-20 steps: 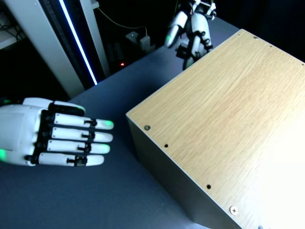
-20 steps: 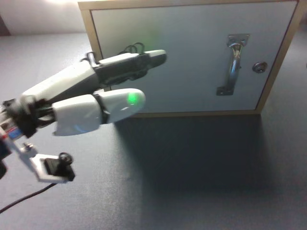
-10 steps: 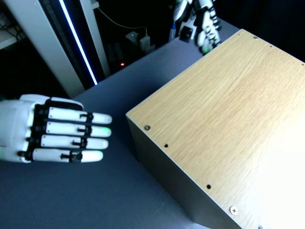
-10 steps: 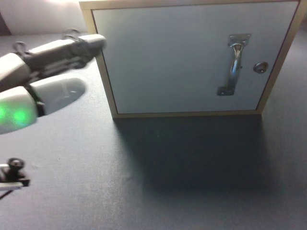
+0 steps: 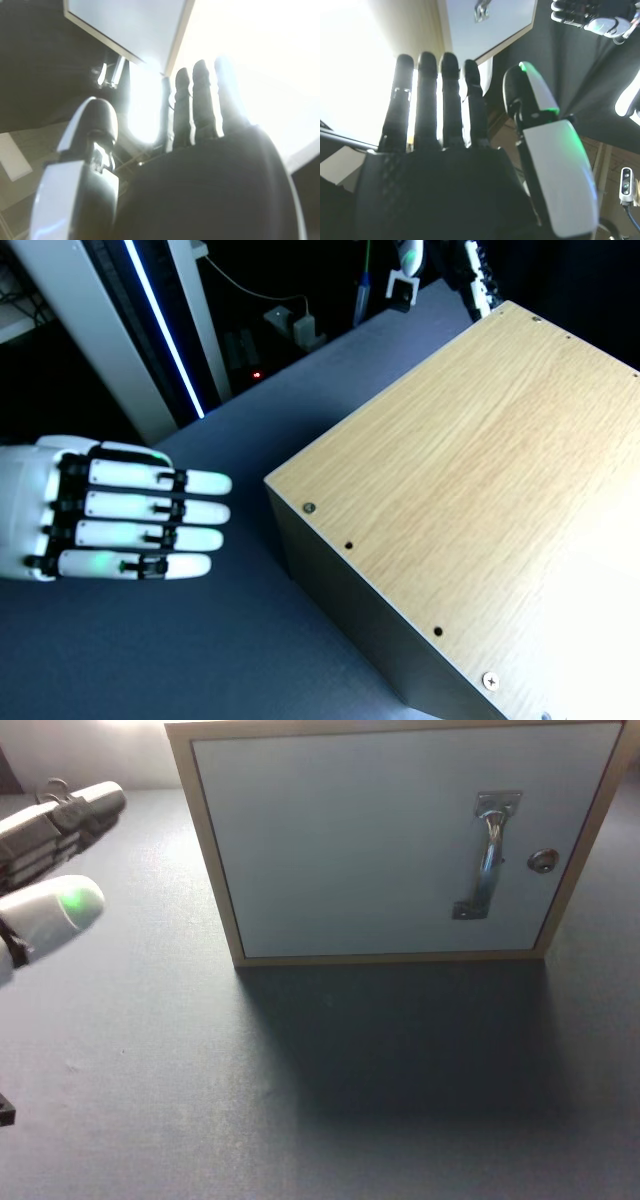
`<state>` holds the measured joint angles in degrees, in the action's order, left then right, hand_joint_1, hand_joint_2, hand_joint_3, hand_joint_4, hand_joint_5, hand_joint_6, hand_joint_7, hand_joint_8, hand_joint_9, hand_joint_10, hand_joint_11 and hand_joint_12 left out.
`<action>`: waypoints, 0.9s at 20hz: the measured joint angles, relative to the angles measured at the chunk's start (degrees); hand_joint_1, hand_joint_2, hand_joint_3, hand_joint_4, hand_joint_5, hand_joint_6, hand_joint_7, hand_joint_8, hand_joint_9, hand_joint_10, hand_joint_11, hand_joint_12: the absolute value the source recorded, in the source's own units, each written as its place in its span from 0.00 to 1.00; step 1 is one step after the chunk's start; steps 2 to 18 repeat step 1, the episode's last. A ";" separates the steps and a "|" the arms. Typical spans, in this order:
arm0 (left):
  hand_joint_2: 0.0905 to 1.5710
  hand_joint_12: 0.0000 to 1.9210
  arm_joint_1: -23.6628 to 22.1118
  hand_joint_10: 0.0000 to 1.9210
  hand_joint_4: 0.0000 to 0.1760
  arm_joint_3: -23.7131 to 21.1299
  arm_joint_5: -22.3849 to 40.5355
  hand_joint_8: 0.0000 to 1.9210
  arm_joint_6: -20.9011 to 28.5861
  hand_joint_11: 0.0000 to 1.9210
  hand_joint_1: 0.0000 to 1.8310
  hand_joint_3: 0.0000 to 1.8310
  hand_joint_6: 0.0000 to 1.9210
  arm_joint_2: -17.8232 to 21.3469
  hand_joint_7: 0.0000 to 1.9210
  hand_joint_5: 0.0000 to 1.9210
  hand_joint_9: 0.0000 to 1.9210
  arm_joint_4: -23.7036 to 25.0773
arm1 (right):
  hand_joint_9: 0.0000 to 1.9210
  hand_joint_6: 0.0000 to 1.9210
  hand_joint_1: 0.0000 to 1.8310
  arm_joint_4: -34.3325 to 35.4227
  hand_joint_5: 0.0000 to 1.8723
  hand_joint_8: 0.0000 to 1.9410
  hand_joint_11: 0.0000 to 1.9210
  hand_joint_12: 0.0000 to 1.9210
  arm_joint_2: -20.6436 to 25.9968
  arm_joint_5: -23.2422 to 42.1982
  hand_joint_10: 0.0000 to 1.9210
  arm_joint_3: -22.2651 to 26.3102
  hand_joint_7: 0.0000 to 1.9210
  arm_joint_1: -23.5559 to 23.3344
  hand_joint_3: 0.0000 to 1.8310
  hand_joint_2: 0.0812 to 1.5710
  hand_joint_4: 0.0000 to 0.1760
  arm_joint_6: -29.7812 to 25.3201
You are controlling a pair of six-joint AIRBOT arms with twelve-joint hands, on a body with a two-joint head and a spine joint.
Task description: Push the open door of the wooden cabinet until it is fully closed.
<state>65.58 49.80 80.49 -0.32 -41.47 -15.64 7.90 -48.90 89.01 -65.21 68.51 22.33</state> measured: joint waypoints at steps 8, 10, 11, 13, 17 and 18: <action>0.88 0.02 0.00 0.00 0.00 0.00 0.28 0.00 0.02 0.01 0.06 0.00 0.00 0.17 0.04 0.05 0.03 0.09 | 0.21 0.00 0.27 0.09 0.21 0.00 0.07 0.34 0.00 0.15 0.01 0.00 0.21 0.00 0.00 0.87 0.00 0.02; 0.88 0.02 0.00 0.00 0.00 0.00 0.28 0.00 0.02 0.01 0.06 0.00 0.00 0.17 0.04 0.05 0.03 0.09 | 0.21 0.00 0.27 0.09 0.21 0.00 0.07 0.34 0.00 0.15 0.01 0.00 0.21 0.00 0.00 0.87 0.00 0.02; 0.88 0.02 0.00 0.00 0.00 0.00 0.28 0.00 0.02 0.01 0.06 0.00 0.00 0.17 0.04 0.05 0.03 0.09 | 0.21 0.00 0.27 0.09 0.21 0.00 0.07 0.34 0.00 0.15 0.01 0.00 0.21 0.00 0.00 0.87 0.00 0.02; 0.88 0.02 0.00 0.00 0.00 0.00 0.28 0.00 0.02 0.01 0.06 0.00 0.00 0.17 0.04 0.05 0.03 0.09 | 0.21 0.00 0.27 0.09 0.21 0.00 0.07 0.34 0.00 0.15 0.01 0.00 0.21 0.00 0.00 0.87 0.00 0.02; 0.88 0.02 0.00 0.00 0.00 0.00 0.28 0.00 0.02 0.01 0.06 0.00 0.00 0.17 0.04 0.05 0.03 0.09 | 0.21 0.00 0.27 0.09 0.21 0.00 0.07 0.34 0.00 0.15 0.01 0.00 0.21 0.00 0.00 0.87 0.00 0.02; 0.88 0.02 0.00 0.00 0.00 0.00 0.28 0.00 0.02 0.01 0.06 0.00 0.00 0.17 0.04 0.05 0.03 0.09 | 0.21 0.00 0.27 0.09 0.21 0.00 0.07 0.34 0.00 0.15 0.01 0.00 0.21 0.00 0.00 0.87 0.00 0.02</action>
